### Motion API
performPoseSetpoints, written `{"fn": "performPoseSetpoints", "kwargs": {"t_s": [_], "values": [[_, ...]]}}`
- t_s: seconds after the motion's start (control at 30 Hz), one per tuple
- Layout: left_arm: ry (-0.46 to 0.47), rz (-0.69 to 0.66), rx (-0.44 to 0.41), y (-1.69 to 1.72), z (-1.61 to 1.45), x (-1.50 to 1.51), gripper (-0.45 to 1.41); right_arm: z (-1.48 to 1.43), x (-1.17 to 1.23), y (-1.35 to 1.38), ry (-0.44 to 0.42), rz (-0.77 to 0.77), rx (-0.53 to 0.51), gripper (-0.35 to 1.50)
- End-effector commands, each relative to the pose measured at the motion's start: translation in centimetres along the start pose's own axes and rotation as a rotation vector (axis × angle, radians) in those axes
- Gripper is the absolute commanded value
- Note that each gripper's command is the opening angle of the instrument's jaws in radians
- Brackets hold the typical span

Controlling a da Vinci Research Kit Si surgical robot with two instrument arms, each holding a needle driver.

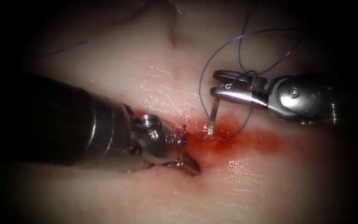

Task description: Wound Closure

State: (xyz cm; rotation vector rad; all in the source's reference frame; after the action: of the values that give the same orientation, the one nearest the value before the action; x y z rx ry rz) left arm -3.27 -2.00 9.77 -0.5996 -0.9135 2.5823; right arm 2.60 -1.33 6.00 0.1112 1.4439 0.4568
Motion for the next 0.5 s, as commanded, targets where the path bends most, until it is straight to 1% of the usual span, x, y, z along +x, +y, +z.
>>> {"fn": "performPoseSetpoints", "kwargs": {"t_s": [0.03, 0.2, 0.37, 0.5], "values": [[-0.001, 0.001, -0.003, 0.02, 0.09, 0.00, -0.22, 0.05, -0.08, -0.07, 0.000, 0.026, 0.000, -0.35], [-0.001, 0.001, -0.004, 0.02, 0.09, 0.00, -0.22, 0.06, -0.08, -0.06, 0.010, 0.108, -0.005, -0.35], [-0.001, 0.002, -0.004, 0.02, 0.09, -0.01, -0.22, 0.07, -0.08, -0.08, 0.015, 0.256, -0.006, -0.35], [-0.001, 0.002, -0.005, 0.02, 0.08, -0.01, -0.22, 0.09, -0.11, -0.10, -0.009, 0.366, 0.006, -0.35]]}}
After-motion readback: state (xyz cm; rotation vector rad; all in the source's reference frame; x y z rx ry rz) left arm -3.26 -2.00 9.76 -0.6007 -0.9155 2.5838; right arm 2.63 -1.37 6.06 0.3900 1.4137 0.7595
